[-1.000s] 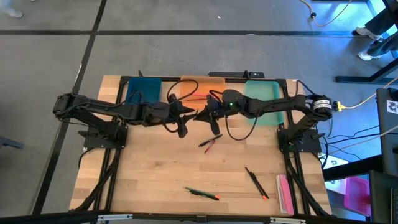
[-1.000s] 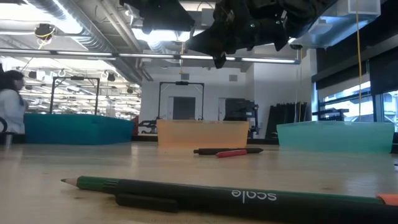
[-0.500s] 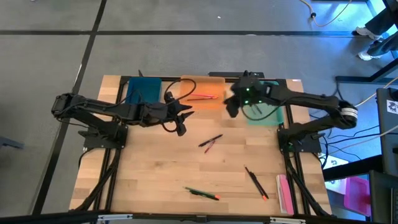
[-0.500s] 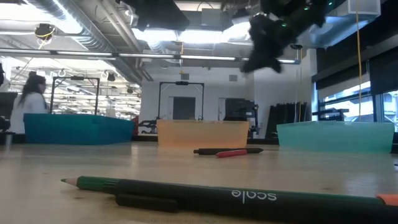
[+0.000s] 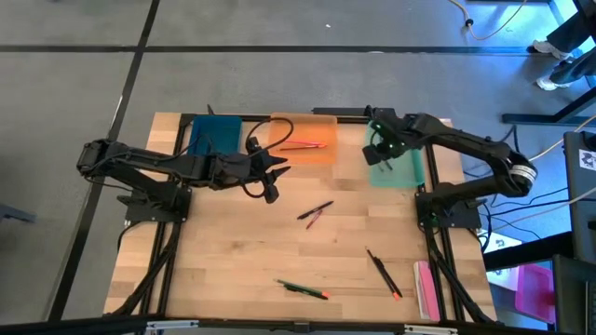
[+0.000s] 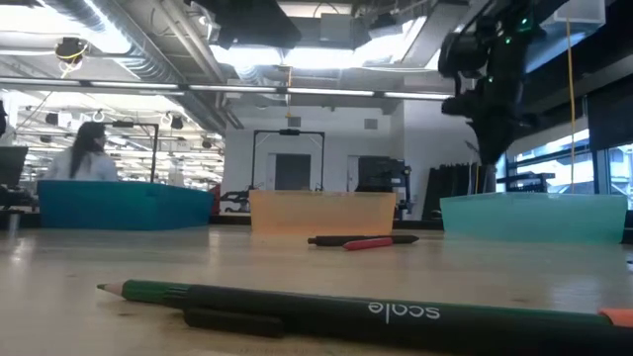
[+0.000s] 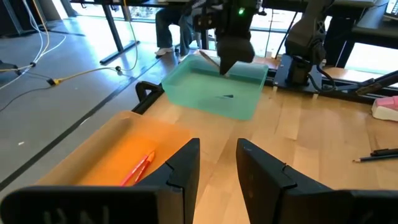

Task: Sort crayons/erasers/pens/pencils in bins
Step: Put the gray crayon into the blue bin

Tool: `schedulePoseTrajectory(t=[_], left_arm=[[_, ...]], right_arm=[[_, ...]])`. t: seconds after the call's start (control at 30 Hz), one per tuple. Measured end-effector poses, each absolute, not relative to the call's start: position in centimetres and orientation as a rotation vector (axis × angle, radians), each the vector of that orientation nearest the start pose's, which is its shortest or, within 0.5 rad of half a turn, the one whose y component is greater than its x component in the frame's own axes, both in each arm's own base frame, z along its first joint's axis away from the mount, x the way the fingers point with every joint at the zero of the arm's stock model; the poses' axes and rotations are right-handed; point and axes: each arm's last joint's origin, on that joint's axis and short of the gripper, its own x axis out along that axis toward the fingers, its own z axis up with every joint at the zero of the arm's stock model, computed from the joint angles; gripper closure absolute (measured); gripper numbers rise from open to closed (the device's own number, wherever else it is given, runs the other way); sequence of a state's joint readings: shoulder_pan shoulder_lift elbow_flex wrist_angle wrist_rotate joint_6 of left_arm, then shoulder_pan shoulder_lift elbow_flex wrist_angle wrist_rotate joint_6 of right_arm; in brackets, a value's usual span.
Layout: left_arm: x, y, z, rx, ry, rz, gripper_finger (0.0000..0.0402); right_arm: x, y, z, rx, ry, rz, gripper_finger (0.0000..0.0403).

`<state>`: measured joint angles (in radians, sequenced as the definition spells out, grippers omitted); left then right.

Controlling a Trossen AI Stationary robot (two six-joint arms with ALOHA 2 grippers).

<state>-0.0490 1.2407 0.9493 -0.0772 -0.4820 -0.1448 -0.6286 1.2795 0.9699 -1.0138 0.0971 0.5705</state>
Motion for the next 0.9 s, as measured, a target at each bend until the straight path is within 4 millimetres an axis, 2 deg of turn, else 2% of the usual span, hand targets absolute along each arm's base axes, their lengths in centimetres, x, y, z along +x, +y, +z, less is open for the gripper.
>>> schedulePoseTrajectory(t=[0.27,0.53,0.77,0.9], left_arm=[[27.4,0.0,30.7,-0.044,0.325,0.452,0.0305],[27.4,0.0,30.7,-0.045,0.324,0.452,0.0305],[27.4,0.0,30.7,-0.044,0.325,0.452,0.0305],[27.4,0.0,30.7,-0.044,0.325,0.452,0.0305]], right_arm=[[18.0,-15.6,21.1,0.837,1.300,-1.007,0.0362],[18.2,-17.4,18.1,0.922,1.416,-0.987,0.0362],[18.5,-17.9,17.2,0.934,1.411,-0.986,0.0358],[18.6,-18.0,17.2,0.940,1.402,-0.981,0.0336]])
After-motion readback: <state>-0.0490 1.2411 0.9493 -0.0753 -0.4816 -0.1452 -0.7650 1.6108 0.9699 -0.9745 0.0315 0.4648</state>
